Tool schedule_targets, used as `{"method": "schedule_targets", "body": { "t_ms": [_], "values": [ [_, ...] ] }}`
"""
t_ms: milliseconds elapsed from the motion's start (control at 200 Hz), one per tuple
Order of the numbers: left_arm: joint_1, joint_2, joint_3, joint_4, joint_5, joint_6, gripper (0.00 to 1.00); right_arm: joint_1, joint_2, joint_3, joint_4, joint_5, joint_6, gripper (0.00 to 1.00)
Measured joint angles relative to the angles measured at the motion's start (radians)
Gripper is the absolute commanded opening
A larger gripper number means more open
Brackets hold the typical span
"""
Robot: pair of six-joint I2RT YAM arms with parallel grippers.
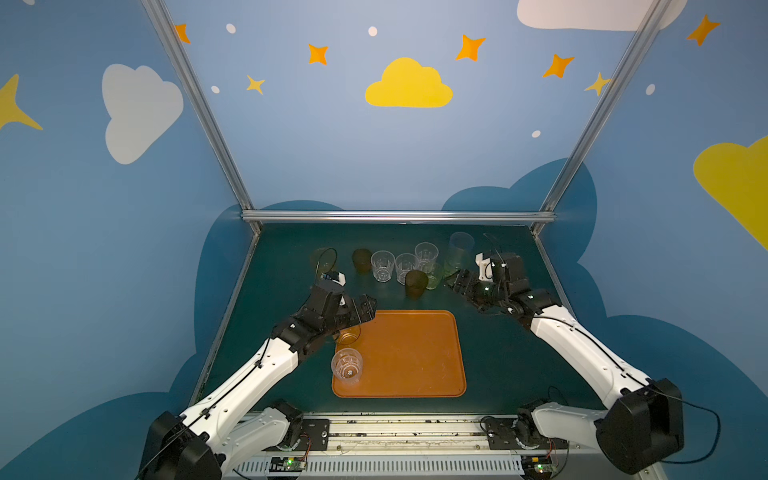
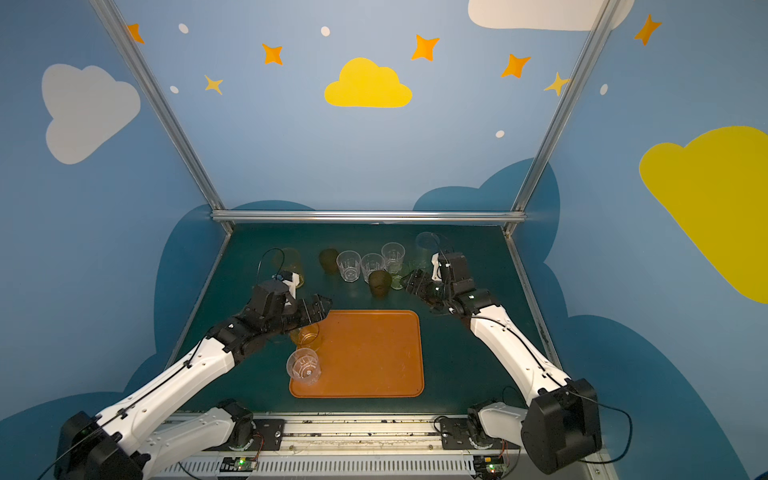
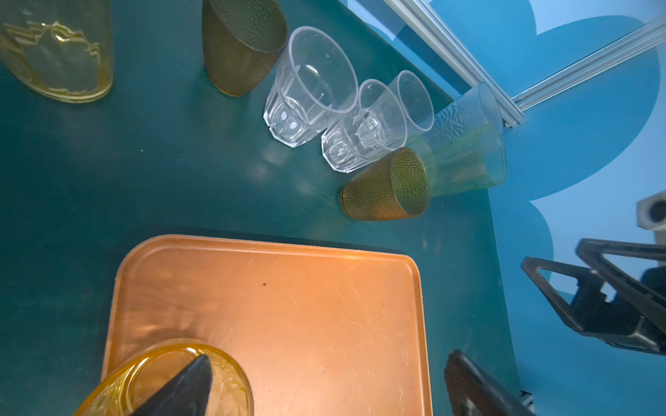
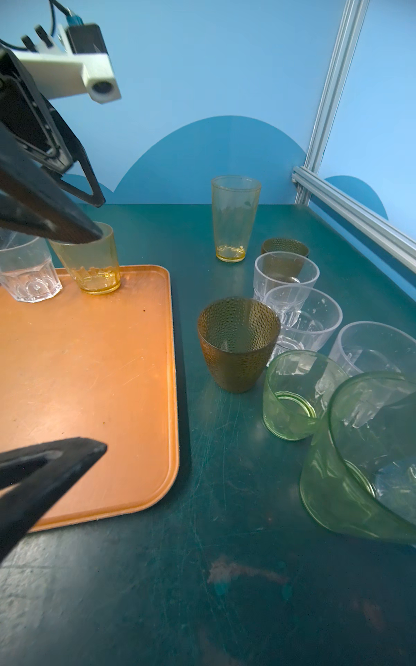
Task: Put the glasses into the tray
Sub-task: 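Hold left gripper by the tray while right gripper reaches toward the amber dotted glass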
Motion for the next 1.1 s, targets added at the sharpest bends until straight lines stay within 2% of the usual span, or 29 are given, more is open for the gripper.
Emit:
{"method": "schedule_targets", "body": {
  "t_ms": [165, 265, 365, 441, 606, 716, 996, 1101],
  "values": [
    [0.000, 0.013, -0.001, 0.040, 0.006, 0.001, 1.00, 0.000, 0.036, 0.001, 0.012, 0.001, 0.012, 0.75],
    [0.000, 0.026, -0.008, 0.063, 0.015, 0.005, 1.00, 0.005, 0.059, 0.001, 0.042, 0.000, 0.032, 0.58],
    [-0.002, 0.030, -0.018, 0.074, 0.033, 0.006, 1.00, 0.016, 0.106, 0.009, 0.084, -0.004, 0.050, 0.58],
    [-0.002, 0.034, -0.024, 0.082, 0.055, 0.008, 1.00, 0.032, 0.154, 0.027, 0.103, -0.004, 0.062, 0.51],
    [-0.008, 0.038, -0.029, 0.100, 0.090, 0.012, 1.00, 0.077, 0.267, 0.110, 0.110, 0.005, 0.074, 0.50],
    [-0.014, 0.038, -0.032, 0.114, 0.101, 0.012, 1.00, 0.097, 0.317, 0.155, 0.110, 0.027, 0.078, 0.43],
    [-0.028, 0.010, -0.066, 0.138, 0.111, 0.012, 1.00, 0.130, 0.405, 0.242, 0.060, 0.116, 0.090, 0.42],
    [-0.029, 0.009, -0.066, 0.144, 0.109, 0.012, 1.00, 0.136, 0.415, 0.252, 0.041, 0.148, 0.096, 0.35]
  ]
}}
